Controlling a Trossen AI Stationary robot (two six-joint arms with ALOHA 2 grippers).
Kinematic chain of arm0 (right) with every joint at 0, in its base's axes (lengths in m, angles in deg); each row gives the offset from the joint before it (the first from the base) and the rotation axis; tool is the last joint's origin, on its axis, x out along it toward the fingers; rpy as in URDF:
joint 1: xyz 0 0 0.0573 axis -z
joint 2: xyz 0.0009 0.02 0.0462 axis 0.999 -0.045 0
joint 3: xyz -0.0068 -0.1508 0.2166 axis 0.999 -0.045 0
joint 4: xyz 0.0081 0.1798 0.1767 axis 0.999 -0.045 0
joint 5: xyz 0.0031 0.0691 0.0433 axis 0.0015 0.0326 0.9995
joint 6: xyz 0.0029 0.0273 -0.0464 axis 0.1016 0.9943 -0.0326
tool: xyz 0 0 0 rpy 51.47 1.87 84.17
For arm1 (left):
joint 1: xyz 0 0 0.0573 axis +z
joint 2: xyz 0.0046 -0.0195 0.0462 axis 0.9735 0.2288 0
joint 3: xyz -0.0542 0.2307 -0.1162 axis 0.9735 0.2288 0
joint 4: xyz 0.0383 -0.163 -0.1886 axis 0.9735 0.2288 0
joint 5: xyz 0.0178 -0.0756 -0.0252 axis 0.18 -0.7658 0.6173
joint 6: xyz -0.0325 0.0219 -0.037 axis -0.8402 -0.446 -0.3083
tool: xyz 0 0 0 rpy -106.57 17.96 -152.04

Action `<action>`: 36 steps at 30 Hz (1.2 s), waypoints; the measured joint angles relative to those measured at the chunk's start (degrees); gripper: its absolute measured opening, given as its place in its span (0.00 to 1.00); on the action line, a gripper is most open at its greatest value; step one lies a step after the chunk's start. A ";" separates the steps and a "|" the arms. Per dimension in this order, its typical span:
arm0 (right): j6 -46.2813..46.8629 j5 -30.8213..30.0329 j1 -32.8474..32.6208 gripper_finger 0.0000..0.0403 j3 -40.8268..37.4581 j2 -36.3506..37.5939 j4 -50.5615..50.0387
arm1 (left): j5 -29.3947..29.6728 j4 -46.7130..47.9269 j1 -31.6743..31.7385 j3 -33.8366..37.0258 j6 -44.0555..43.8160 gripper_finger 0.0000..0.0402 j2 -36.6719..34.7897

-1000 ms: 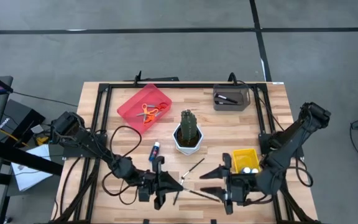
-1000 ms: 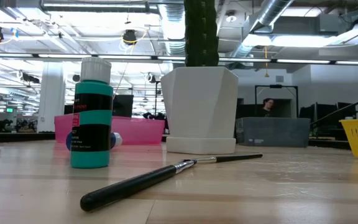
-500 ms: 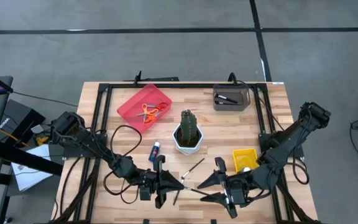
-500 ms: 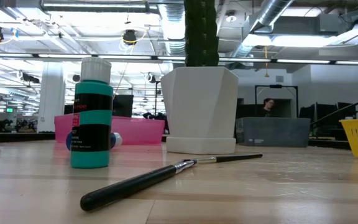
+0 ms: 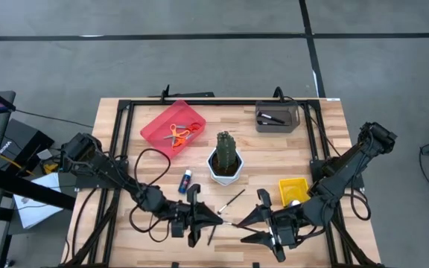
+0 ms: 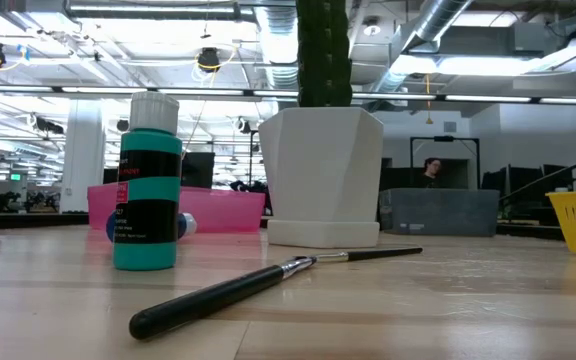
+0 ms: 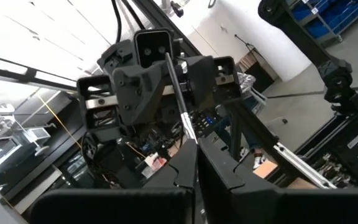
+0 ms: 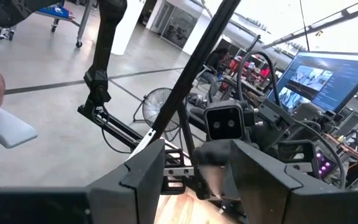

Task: Pick & Place Paint Supplies
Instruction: Put the eyeshadow brush into the black bin

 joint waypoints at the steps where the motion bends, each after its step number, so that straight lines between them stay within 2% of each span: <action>1: 0.00 0.00 0.00 0.44 0.00 0.00 0.00 | 0.00 -0.04 0.02 0.00 0.00 0.00 0.00; 14: -0.42 -0.02 0.00 0.44 -0.02 0.00 -0.07 | -0.02 -0.04 -0.15 0.00 -0.02 0.00 -0.01; 36: -0.48 -0.15 0.00 0.29 -0.04 0.00 -1.18 | -0.06 -0.04 -0.15 0.00 0.00 0.00 0.00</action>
